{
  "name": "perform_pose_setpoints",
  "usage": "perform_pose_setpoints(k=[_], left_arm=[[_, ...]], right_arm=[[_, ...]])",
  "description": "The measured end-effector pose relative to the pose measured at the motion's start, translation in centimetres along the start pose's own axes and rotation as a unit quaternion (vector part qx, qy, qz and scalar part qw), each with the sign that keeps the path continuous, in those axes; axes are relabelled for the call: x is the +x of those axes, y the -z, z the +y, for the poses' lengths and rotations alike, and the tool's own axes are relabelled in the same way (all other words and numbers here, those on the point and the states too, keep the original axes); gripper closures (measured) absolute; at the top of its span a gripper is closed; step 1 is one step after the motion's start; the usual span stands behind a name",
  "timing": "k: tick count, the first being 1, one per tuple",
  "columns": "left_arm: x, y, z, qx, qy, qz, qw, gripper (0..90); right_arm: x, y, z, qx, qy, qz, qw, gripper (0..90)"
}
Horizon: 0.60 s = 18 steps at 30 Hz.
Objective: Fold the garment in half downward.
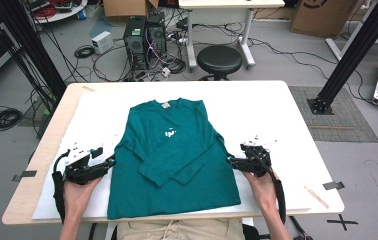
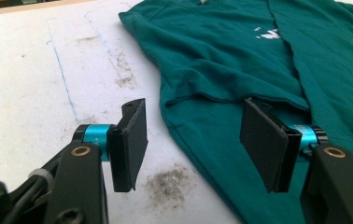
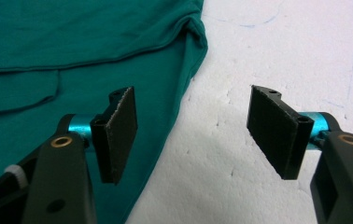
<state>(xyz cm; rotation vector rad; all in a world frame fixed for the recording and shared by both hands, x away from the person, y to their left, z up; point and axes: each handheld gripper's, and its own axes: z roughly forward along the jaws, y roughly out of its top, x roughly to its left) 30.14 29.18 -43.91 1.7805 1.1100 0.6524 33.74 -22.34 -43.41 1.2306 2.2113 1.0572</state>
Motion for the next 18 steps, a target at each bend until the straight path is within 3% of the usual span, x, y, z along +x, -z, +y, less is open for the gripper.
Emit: perform_pose_setpoints(k=[6,9,13,15,18], left_arm=[[0.2,-0.8,0.8,0.022,-0.003,-0.008,0.9997,45.0],[0.6,-1.7,1.3,0.043,0.001,0.001,0.9991,46.8],[1.2,-3.4,1.7,0.096,0.012,0.007,0.9953,49.2],[1.3,-3.7,1.7,0.109,0.013,0.008,0.9939,49.3],[0.8,-3.3,1.6,0.119,0.016,-0.008,0.9927,49.6]], right_arm=[[-0.7,-0.6,1.1,0.014,-0.001,0.0,0.9999,36.8],[-0.9,-1.1,1.7,0.021,-0.004,-0.002,0.9998,38.4],[-1.4,-2.5,2.5,0.036,-0.009,-0.012,0.9992,42.3],[-1.5,-3.1,2.7,0.053,-0.014,-0.012,0.9984,43.0],[-1.3,-2.9,2.4,0.077,-0.021,0.011,0.9967,44.6]])
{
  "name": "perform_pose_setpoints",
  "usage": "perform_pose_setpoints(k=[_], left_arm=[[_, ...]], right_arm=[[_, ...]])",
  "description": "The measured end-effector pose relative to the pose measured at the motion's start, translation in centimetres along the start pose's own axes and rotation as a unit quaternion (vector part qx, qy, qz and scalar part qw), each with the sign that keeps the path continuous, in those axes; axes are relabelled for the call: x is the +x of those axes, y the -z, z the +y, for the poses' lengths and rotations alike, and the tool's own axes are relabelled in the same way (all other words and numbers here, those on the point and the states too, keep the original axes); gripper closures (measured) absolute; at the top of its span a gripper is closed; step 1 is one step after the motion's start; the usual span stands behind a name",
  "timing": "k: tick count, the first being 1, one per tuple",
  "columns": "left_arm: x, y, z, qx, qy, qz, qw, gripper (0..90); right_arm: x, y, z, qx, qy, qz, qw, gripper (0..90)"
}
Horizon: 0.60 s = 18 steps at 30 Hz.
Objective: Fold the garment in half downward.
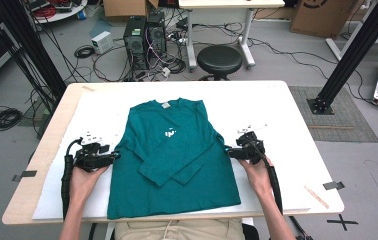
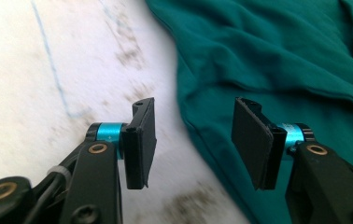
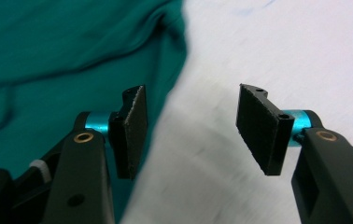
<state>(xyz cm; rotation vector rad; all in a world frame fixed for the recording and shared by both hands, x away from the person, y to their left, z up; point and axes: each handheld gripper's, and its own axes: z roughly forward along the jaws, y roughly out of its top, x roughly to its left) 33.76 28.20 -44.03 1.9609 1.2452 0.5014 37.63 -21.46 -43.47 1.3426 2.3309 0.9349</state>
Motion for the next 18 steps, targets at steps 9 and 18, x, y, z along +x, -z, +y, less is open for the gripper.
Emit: perform_pose_setpoints(k=[9,18], left_arm=[[-1.8,1.7,-2.2,0.018,-0.023,-0.022,0.9993,50.0],[-3.3,2.1,-3.0,0.006,-0.032,-0.022,0.9992,68.7]], right_arm=[[2.6,2.7,-4.3,0.011,0.052,0.016,0.9984,45.8],[4.2,3.0,-4.9,0.001,0.096,0.037,0.9947,76.3]])
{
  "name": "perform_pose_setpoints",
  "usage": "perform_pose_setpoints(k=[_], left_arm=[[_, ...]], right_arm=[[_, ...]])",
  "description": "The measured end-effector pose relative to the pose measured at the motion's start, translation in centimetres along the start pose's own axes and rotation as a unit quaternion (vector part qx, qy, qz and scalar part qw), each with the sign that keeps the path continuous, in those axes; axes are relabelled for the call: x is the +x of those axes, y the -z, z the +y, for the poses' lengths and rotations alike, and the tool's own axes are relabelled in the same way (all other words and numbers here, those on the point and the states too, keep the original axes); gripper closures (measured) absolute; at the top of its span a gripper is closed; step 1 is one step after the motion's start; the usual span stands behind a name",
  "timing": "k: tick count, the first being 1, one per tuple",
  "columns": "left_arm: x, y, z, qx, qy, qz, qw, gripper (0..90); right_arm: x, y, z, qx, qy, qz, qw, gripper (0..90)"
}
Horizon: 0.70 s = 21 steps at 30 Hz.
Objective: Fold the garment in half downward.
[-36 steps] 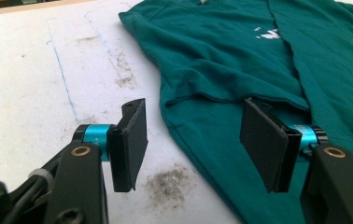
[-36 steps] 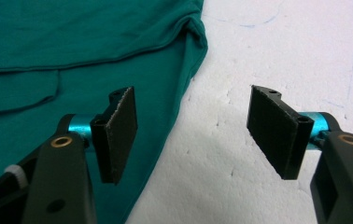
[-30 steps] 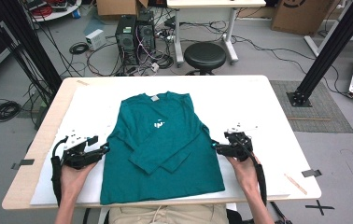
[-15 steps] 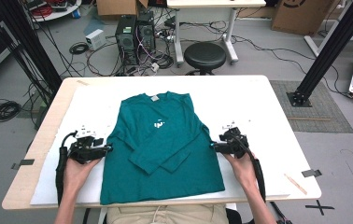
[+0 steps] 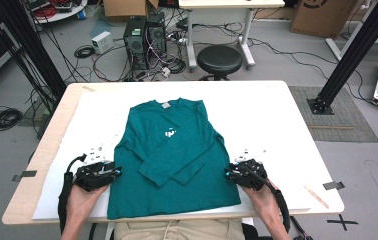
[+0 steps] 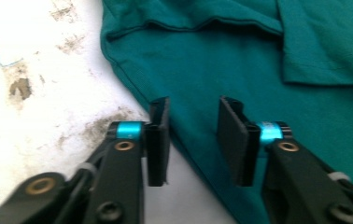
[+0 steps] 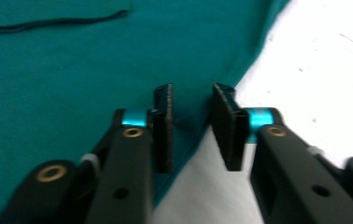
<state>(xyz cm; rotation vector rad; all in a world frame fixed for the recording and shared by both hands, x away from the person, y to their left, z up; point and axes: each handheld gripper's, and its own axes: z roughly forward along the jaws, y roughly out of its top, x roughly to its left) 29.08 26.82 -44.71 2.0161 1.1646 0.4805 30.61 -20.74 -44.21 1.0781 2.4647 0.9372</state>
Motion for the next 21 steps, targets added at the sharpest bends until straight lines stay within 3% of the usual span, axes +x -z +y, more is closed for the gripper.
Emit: perform_pose_setpoints(k=[2,4,7,12,19,21], left_arm=[[0.2,0.0,-0.2,-0.008,0.016,-0.008,0.9998,77.5],[0.4,-0.1,-0.2,-0.011,0.021,-0.025,0.9994,86.1],[0.5,-0.1,-0.3,-0.013,0.023,-0.031,0.9992,86.5],[0.1,0.0,-0.2,-0.013,0.011,-0.045,0.9989,86.6],[-1.0,0.9,-0.5,-0.017,-0.001,-0.068,0.9976,86.6],[-1.4,1.2,-0.7,-0.014,-0.005,-0.074,0.9972,86.6]], right_arm=[[-0.3,-0.1,0.1,0.001,-0.008,0.018,0.9998,86.9],[-0.4,-0.1,0.2,0.002,-0.016,0.025,0.9996,88.7],[-0.4,0.2,-0.1,0.004,-0.016,0.012,0.9998,89.2],[-0.7,1.7,-1.4,-0.006,-0.03,0.021,0.9993,89.3],[0.6,4.0,-3.4,-0.007,-0.029,0.024,0.9993,89.2],[1.0,4.6,-4.3,-0.006,-0.039,0.03,0.9988,89.2]])
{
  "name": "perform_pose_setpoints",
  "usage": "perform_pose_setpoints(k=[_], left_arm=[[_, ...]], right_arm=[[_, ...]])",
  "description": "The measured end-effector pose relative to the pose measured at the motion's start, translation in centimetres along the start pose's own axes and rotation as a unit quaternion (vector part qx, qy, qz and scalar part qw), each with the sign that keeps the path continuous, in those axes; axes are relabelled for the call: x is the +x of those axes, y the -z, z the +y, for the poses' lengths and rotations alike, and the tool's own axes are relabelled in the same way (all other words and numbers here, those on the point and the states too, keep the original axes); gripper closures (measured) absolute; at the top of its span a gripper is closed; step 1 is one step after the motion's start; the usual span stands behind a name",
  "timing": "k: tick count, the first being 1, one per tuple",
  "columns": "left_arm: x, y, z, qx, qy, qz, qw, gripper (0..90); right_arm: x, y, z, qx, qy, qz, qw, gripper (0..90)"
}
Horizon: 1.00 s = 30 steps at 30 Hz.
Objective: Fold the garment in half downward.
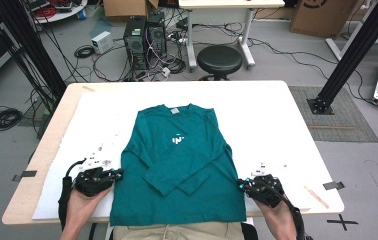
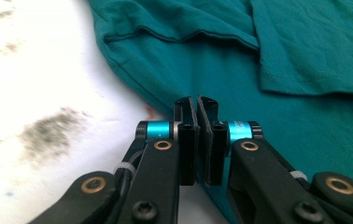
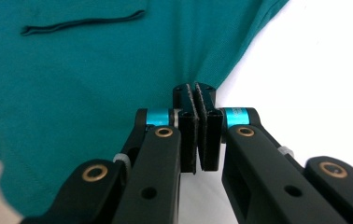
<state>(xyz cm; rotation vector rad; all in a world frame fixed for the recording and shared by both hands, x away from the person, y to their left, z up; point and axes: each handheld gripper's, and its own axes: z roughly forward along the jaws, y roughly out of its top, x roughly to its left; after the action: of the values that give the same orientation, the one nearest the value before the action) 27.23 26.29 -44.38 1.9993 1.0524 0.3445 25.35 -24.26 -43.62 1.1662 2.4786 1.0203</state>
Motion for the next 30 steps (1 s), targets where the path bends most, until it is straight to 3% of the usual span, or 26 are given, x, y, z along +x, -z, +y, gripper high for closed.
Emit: perform_pose_setpoints(k=[5,7,9,11,14,17,19,20,25,28,29,30], left_arm=[[-1.2,0.4,-0.4,0.006,-0.014,-0.01,0.9998,86.6],[-1.5,0.5,-0.6,0.004,-0.016,-0.001,0.9999,85.8],[-1.6,0.7,-0.5,-0.007,-0.009,0.015,0.9998,74.0],[-1.3,0.9,-0.4,-0.018,-0.003,0.031,0.9993,62.4],[-1.2,0.3,-0.1,-0.015,-0.001,0.04,0.9991,59.5],[-1.4,-0.7,-0.1,0.005,-0.016,0.035,0.9992,65.7],[-1.6,-0.8,-0.4,0.007,-0.029,0.033,0.999,75.8],[-1.6,-0.7,-0.4,0.009,-0.028,0.021,0.9994,84.7],[-1.6,0.2,-1.0,0.016,-0.023,-0.005,0.9996,86.7],[-1.9,0.7,-1.2,0.021,-0.024,-0.018,0.9993,86.4],[-1.8,0.8,-1.0,0.017,-0.023,-0.01,0.9995,84.6],[-1.7,0.8,-0.7,0.013,-0.02,-0.001,0.9997,79.4]], right_arm=[[0.6,1.0,-2.0,-0.001,-0.009,0.01,0.9999,89.0],[0.5,1.1,-2.2,-0.004,-0.01,0.011,0.9999,86.8],[0.5,1.0,-2.0,-0.01,-0.011,0.003,0.9999,71.2],[0.0,0.8,-1.4,-0.014,-0.021,-0.007,0.9997,63.1],[-0.4,0.0,-0.4,-0.015,-0.022,-0.03,0.9992,57.4],[-0.3,-1.3,0.3,-0.004,0.0,-0.048,0.9988,65.0],[-0.1,-1.4,0.3,-0.013,0.008,-0.043,0.999,82.2],[0.0,-1.4,0.2,-0.014,0.009,-0.038,0.9992,87.5],[-0.2,-0.3,-0.9,-0.009,-0.014,-0.017,0.9997,89.2],[0.0,0.6,-1.9,-0.008,-0.012,-0.005,0.9999,88.4],[0.0,0.7,-2.0,-0.009,-0.011,-0.006,0.9999,84.8],[-0.2,0.8,-1.8,-0.013,-0.011,-0.019,0.9997,75.2]])
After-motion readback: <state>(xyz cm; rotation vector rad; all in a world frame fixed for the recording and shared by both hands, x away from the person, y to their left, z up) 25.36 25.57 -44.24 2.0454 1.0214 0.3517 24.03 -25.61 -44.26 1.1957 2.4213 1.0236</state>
